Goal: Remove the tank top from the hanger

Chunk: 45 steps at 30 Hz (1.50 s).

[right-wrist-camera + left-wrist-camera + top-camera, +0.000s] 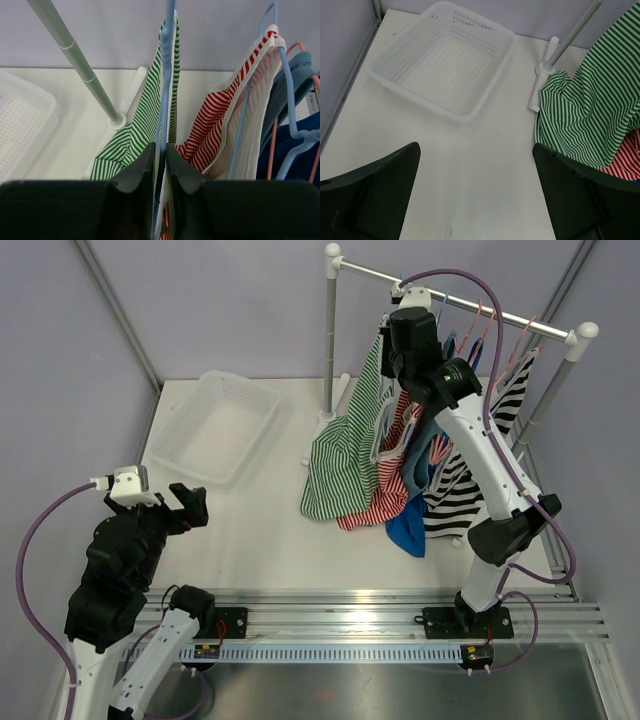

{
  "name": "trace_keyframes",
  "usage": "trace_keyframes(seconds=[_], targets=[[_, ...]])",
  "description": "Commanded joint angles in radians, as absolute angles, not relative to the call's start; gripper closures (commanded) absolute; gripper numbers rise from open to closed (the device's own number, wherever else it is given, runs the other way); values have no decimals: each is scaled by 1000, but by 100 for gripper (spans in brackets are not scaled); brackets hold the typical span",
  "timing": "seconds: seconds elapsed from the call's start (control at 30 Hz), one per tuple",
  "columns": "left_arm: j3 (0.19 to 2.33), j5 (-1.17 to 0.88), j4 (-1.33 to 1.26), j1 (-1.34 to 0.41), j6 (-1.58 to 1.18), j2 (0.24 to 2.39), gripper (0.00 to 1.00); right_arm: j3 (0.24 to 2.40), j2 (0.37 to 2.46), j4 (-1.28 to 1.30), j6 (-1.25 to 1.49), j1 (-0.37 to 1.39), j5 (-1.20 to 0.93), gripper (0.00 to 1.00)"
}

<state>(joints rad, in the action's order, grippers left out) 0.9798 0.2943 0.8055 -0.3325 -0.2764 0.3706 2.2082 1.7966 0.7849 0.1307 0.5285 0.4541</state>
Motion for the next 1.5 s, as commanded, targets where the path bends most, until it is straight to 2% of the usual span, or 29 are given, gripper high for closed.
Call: trace_keyframes(seconds=[0.0,0.13,0.17,0.2,0.77,1.13,1.47], targets=[[974,261,749,-336,-256,385,1,2183,1779,719,130,538,485,81],[974,259,747,-336,-256,385,1,2194,1778,712,130,538,474,88],[973,261,746,-336,-256,385,1,2198,1776,712,130,538,465,99],[971,262,746,-336,-256,384,1,2201,1775,712,130,538,462,100],[1005,247,744,-336,-271,414,1,2160,1594,601,169,538,390,100],[1146,167,677,-336,-347,546,1,1977,1385,678,242,546,60,100],[1362,-37,543,-345,-462,854,1,1822,1207,747,163,560,-276,100]])
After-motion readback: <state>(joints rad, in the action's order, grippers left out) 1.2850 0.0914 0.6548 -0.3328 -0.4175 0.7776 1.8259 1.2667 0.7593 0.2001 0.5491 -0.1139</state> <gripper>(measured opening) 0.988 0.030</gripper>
